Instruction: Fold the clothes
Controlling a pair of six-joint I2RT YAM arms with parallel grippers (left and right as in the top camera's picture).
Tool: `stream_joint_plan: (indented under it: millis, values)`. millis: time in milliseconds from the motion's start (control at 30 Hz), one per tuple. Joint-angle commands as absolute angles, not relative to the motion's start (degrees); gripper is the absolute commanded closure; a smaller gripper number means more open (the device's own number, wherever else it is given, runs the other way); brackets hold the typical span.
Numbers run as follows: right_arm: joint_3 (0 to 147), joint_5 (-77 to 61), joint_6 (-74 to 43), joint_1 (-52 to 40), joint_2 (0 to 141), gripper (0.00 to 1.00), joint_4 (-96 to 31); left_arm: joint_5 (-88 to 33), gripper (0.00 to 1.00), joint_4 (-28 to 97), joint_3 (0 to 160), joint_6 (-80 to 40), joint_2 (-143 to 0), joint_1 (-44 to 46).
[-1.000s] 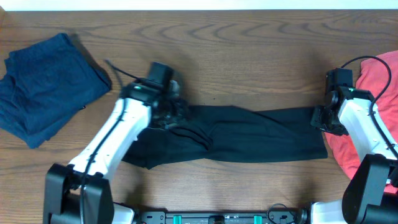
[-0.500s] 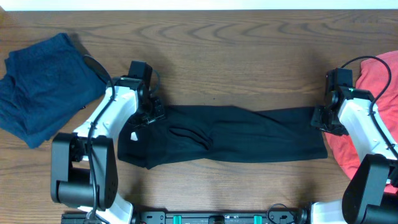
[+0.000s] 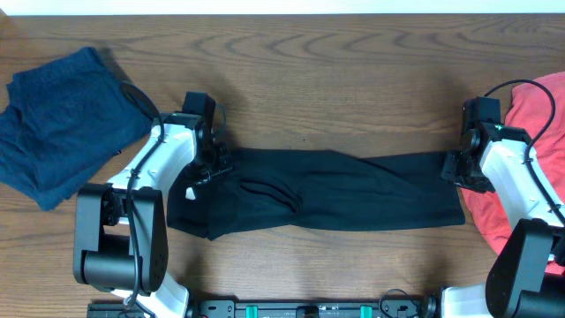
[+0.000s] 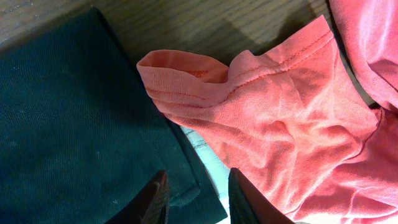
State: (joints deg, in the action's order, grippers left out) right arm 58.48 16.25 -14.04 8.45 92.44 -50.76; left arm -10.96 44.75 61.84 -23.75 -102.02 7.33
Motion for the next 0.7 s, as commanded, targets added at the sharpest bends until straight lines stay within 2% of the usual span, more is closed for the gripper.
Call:
stream_joint_plan:
  millis: [0,300,333,367,500,667]
  values:
    - [58.43,16.25,-14.28,8.69,92.49,0.69,-50.87,-10.98,0.94,47.46,60.86,-22.63,-102.85,7.29]
    - [58.43,16.08,-14.31,8.69,92.49,0.68,-50.74,-6.81,0.94,54.83,60.86,-22.55,-101.58,3.09]
    - [58.43,15.92,-14.31,8.69,92.49,0.68,-50.72,-6.81,0.93,54.81,60.86,-22.55,-101.58,3.05]
    - [58.43,15.59,-14.26,8.69,92.49,0.68,-50.74,-6.81,0.87,54.74,60.86,-22.55,-101.58,3.05]
    - [58.43,12.19,-12.6,8.97,92.49,0.66,-50.19,-6.79,0.85,53.3,60.86,-22.55,-101.58,3.07]
    - [58.43,4.82,-8.16,10.74,92.64,0.54,-49.04,-6.79,0.83,50.46,60.86,-22.52,-101.6,3.07]
